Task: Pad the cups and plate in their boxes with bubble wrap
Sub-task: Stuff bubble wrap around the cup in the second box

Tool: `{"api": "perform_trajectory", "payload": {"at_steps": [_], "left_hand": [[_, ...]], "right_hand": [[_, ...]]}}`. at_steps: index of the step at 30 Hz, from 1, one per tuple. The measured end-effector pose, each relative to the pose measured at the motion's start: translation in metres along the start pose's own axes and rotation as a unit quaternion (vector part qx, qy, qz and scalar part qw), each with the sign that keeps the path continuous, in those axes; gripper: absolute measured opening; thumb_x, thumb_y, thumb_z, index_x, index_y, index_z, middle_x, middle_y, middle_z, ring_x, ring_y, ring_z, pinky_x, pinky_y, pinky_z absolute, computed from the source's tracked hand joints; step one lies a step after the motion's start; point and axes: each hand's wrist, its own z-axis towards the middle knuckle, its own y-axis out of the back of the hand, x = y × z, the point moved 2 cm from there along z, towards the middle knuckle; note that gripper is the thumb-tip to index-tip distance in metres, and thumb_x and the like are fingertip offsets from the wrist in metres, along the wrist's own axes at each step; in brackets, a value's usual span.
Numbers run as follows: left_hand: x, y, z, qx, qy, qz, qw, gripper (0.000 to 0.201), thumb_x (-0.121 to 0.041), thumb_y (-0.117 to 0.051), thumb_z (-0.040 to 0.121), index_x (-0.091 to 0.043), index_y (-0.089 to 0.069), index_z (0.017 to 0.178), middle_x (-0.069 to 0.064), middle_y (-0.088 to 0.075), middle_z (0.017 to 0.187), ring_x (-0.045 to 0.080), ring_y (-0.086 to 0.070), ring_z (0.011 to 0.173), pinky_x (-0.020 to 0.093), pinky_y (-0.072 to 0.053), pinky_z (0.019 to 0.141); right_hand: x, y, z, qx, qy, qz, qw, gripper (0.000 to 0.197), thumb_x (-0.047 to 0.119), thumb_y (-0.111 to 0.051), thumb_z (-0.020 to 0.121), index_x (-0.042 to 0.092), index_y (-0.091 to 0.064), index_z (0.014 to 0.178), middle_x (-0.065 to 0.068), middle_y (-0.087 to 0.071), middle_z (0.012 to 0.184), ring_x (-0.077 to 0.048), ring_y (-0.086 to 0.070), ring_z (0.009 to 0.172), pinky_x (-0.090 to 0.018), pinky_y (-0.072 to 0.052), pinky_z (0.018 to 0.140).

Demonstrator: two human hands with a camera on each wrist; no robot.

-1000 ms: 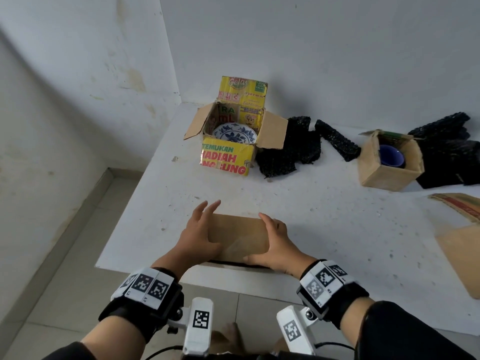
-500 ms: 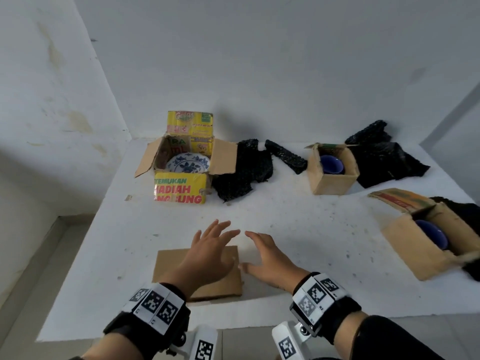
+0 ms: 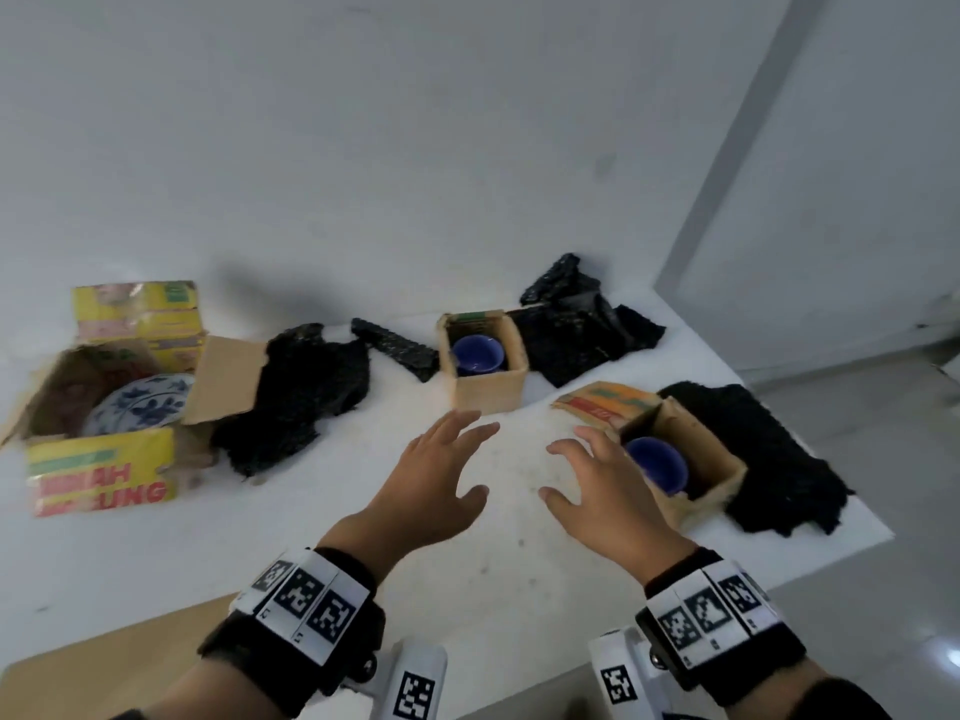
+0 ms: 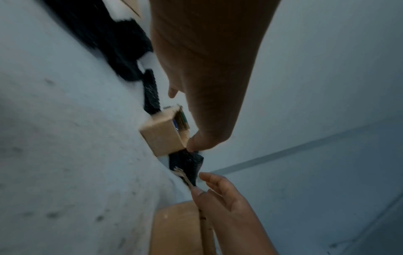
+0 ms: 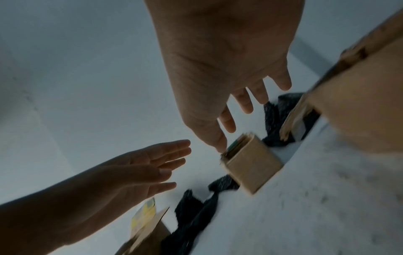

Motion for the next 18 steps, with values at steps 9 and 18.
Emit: {"api": "perform_trajectory", "payload": {"at_steps": [9,18], "left_hand": [[-0.123,-0.076,0.136,0.029,-0.048,-0.032,0.998,0.067,-0.031,-0.051,0.075,-0.017,-0.041,0.14,0.006,-0.035,0.147,0.024,-0.033,0.136,0.038,-0.031,0.11],[-0.182,-0.143,0.238,0.097,0.001,-0.017,0.995,0.062,-0.019,-0.053,0.089,-0.023,-0.029,0.146,0.0,-0.025,0.154,0.018,-0.01,0.146,0.034,-0.013,0.117]], "right_hand": [[-0.19,0.072,0.035,-0.041,-0.023,0.007,0.999,0.049,0.033,-0.064,0.084,0.015,-0.053,0.128,-0.009,-0.046,0.133,-0.026,-0.044,0.124,-0.034,-0.039,0.097],[-0.326,0.061,0.083,0.069,-0.039,-0.014,0.997,0.059,0.033,-0.06,0.088,0.03,-0.034,0.141,-0.002,-0.034,0.146,-0.023,-0.035,0.133,-0.04,-0.04,0.101]]}}
